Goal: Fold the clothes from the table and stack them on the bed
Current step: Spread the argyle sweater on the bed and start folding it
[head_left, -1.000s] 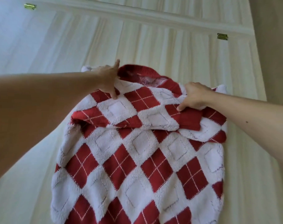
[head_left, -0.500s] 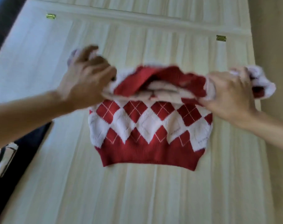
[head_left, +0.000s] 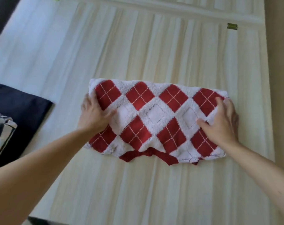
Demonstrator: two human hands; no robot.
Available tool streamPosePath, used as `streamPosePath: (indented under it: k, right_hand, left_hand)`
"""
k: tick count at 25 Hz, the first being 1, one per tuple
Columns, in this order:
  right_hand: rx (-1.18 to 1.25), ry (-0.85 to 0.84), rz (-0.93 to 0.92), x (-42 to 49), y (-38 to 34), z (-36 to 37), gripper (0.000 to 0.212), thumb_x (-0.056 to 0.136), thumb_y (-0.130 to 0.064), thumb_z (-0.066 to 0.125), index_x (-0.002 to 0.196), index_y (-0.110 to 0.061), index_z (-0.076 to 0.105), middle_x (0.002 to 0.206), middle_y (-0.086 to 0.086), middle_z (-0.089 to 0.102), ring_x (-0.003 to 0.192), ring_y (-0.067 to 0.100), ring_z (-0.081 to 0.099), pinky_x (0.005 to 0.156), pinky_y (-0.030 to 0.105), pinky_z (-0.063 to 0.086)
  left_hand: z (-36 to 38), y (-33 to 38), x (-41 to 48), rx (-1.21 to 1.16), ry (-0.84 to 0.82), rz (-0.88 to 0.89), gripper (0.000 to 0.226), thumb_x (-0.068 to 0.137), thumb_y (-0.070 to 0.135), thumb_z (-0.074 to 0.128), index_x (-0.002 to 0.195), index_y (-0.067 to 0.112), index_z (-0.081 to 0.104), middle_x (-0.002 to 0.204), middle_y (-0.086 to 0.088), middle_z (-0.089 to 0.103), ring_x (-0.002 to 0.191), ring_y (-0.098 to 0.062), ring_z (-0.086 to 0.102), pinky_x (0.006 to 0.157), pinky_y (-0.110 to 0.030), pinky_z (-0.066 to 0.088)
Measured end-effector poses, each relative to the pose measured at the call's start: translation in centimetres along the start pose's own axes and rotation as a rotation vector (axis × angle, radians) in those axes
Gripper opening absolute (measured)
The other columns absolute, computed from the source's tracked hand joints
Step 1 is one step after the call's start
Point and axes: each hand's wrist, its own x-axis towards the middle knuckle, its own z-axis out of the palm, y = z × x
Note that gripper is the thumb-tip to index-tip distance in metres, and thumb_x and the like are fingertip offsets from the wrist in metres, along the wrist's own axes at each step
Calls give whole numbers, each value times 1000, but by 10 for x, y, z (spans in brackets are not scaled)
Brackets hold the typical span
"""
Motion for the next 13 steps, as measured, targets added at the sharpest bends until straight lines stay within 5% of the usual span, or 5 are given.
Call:
streamPosePath:
  k: [3, 6, 8, 12, 13]
  right_hand:
    - [405, -109, 420, 19, 8, 8, 117, 72, -46, 85, 158, -23, 9, 161, 11, 26, 146, 32, 33, 116, 51, 34]
    - [749, -212, 593, 33, 10, -4, 105, 48, -46, 94, 138, -17, 49, 128, 8, 67, 109, 31, 67, 97, 49, 53]
    - [913, -418, 619, 32, 3, -17, 80, 52, -40, 89, 125, -16, 66, 113, 12, 76, 101, 31, 72, 96, 51, 53]
    - [967, -588, 437, 18, -17, -33, 92, 36, -33, 100, 120, -14, 69, 110, 12, 77, 99, 31, 75, 80, 43, 60]
    - [976, -581, 396, 11, -28, -38, 81, 43, -28, 98, 118, -14, 69, 108, 11, 78, 98, 28, 75, 73, 39, 62]
  left_hand:
    - [6, -1, 10, -239, 3, -299, 104, 65, 56, 86, 146, 17, 32, 136, -9, 53, 123, -31, 54, 104, -49, 47]
    - [-17, 5, 15, -493, -98, -502, 91, 51, 55, 95, 123, 14, 57, 107, -5, 69, 90, -24, 68, 73, -35, 57]
    - [-32, 10, 8, -574, -211, -527, 64, 62, 44, 93, 109, 10, 65, 93, -9, 73, 75, -22, 71, 55, -28, 55]
    - [-44, 8, -21, -563, -194, -346, 42, 71, 29, 85, 109, 21, 68, 96, -5, 76, 86, -25, 74, 77, -42, 62]
    - [-49, 8, -32, -595, -148, -293, 42, 73, 24, 82, 112, 23, 67, 98, -2, 76, 89, -24, 74, 81, -43, 62]
